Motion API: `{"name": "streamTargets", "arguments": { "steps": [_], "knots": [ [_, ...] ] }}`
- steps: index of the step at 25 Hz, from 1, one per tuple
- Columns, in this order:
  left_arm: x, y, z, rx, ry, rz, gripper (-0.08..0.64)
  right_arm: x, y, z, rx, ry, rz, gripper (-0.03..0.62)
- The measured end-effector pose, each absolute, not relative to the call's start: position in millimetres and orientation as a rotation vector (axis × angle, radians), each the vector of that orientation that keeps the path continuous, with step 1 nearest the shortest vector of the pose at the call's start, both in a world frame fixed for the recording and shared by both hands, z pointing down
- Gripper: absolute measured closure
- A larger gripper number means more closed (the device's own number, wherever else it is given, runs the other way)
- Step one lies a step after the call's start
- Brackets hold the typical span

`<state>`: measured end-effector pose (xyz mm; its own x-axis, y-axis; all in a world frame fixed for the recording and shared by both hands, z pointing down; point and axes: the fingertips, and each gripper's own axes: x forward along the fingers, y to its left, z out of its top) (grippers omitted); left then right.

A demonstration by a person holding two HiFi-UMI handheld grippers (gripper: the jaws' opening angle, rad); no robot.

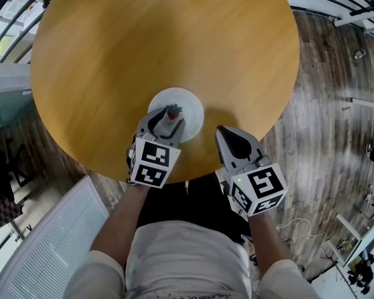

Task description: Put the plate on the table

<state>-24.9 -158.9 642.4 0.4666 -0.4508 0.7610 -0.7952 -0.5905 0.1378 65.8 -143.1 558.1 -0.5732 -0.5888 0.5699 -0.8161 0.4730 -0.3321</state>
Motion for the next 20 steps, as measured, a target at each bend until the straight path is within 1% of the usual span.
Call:
{"name": "streamTargets", "arguments": {
  "steps": [12, 16, 18, 20],
  "knots": [
    [-52, -138, 598, 2.243, -1.106, 0.893, 0.344, 57, -135, 526, 1.160, -2.385, 0.761, 0.572],
    [-58, -124, 570, 2.221, -1.106, 0.795, 0.345, 53, -133, 504, 1.151, -2.413, 0.734, 0.572],
    [-61, -122, 552, 2.207, -1.120, 0.729, 0.364, 54, -133, 493, 1.152, -2.426, 0.725, 0.572],
    [-65, -119, 532, 2.225, -1.153, 0.714, 0.409, 54, -130, 481, 1.152, -2.439, 0.717, 0.572]
  ]
}}
